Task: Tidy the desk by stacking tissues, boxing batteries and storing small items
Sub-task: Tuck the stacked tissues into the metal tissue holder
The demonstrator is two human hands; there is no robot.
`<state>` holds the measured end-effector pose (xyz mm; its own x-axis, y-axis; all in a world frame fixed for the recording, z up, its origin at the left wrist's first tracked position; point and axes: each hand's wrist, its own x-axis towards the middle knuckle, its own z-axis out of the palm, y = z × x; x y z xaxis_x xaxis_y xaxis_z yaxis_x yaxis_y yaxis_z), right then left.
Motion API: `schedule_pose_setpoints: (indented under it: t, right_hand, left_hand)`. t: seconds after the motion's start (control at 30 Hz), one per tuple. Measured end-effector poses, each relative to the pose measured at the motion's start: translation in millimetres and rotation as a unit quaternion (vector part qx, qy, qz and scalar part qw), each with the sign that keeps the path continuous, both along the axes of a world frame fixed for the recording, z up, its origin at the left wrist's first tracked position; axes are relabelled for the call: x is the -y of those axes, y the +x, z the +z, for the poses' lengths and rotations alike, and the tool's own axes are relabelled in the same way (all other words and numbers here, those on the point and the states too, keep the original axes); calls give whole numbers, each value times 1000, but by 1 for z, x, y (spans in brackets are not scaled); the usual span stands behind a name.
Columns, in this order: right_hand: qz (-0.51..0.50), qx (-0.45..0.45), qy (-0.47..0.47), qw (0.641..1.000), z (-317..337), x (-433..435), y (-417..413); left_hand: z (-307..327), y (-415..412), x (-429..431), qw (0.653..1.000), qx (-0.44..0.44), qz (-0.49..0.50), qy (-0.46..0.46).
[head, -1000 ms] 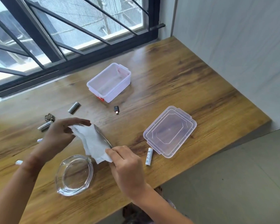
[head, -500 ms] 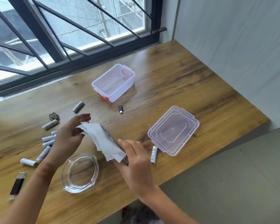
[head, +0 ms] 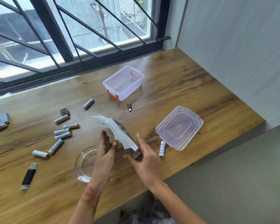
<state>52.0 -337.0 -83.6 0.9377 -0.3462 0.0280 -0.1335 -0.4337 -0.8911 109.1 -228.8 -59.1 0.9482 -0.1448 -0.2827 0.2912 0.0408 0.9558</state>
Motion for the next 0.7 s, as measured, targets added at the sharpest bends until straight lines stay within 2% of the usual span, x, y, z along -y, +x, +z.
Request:
schedule_pose_setpoints:
  t: [0.3,0.5,0.7]
  right_hand:
    - [-45,3,-15,999,-2,-11,5]
    - [-72,67,-19,995,10,-19,2]
    - [-115,103,-9,988,39,-19,10]
  left_hand:
    - [0,-14,5,996,23,-88,-19]
    - [7,-15,-3,988,41,-146,-4]
    - [30,2,-3,975,91,-198,-31]
